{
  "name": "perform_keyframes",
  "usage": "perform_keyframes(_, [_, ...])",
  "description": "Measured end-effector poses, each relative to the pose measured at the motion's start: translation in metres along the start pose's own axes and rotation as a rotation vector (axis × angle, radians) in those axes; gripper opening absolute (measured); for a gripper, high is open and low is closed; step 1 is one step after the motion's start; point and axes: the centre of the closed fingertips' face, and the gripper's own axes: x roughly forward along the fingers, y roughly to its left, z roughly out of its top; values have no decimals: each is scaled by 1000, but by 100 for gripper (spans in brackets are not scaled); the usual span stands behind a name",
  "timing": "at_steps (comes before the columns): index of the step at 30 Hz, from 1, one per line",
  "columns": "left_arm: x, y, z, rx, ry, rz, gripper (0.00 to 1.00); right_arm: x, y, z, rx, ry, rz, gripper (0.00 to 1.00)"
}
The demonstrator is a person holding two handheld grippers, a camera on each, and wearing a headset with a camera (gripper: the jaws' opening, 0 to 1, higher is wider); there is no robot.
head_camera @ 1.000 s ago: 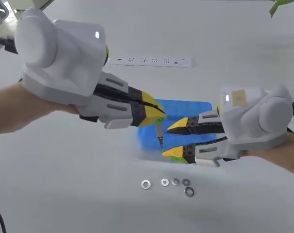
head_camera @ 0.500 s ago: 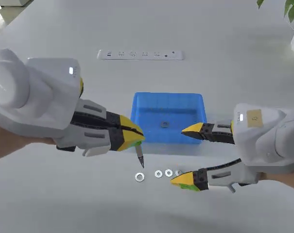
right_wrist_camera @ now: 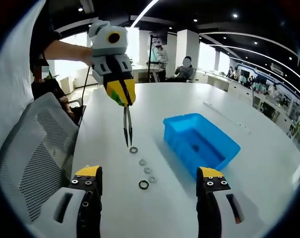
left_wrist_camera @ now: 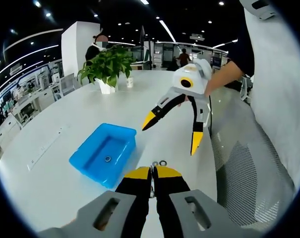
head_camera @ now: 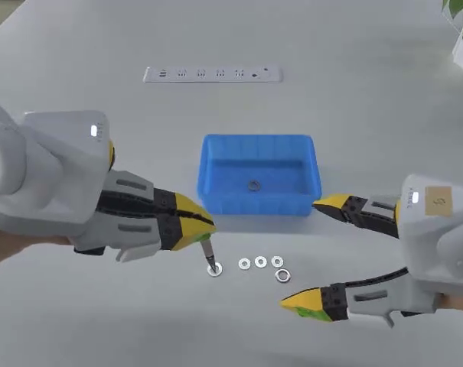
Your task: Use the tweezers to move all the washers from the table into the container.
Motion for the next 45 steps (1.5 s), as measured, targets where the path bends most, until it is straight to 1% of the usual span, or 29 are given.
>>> perform_keyframes(1, [1,-1,-1,3,3,0,5,-2,-1,-2,9,1,-10,79])
perform_keyframes(2, [2,-3,-2,3,6,-9,5,-4,-2,-4,15,4,-14,79])
perform_keyframes(3, [3,-4,-3,10,8,-7,5,-5,-2,-6,21,7,-15,79])
perform_keyframes(4, [3,-1,-3,44,10,17,5,-7,-3,-9,28,11,-20,79])
perform_keyframes(6, [4,-3,-4,30,13,3,5,-9,-4,-11,36,13,-27,79])
perform_keyframes(9, [6,-5,-6,28,17,2,5,-12,-4,-14,55,14,-32,78])
perform_keyframes(11, [8,-5,-7,38,24,6,5,-13,-3,-16,64,14,-26,77])
perform_keyframes(16, [10,-5,-12,34,35,2,5,-12,0,-16,68,22,-14,76])
perform_keyframes(21, [12,-4,-12,46,32,12,5,-10,2,-15,60,30,-1,76])
perform_keyframes(22, [12,-5,-13,39,33,5,5,-10,2,-15,61,31,2,75])
perform_keyframes(27, [12,-7,-13,44,29,3,5,-8,5,-14,65,35,12,75])
perform_keyframes(30, [13,-9,-12,44,28,-2,5,-4,9,-11,63,34,24,75])
perform_keyframes(31, [13,-11,-12,40,31,-14,5,-1,11,-6,49,20,37,74])
perform_keyframes(33, [14,-14,-12,47,35,-19,5,5,14,3,34,2,55,72])
perform_keyframes(36, [14,-17,-11,46,30,-28,5,15,16,13,20,-16,75,72])
perform_keyframes(39, [15,-17,-11,46,25,-26,5,29,21,24,-5,-23,119,69])
perform_keyframes(40, [16,-17,-10,47,24,-24,5,34,25,27,-11,-22,143,68])
perform_keyframes(41, [16,-18,-10,46,23,-26,5,36,26,28,-13,-21,151,66])
perform_keyframes(43, [16,-17,-10,43,19,-25,5,45,32,30,-30,-22,186,61])
perform_keyframes(44, [16,-16,-10,39,17,-21,5,50,37,30,-35,-13,218,57])
perform_keyframes(45, [16,-16,-10,35,16,-21,5,54,40,28,-42,0,235,52])
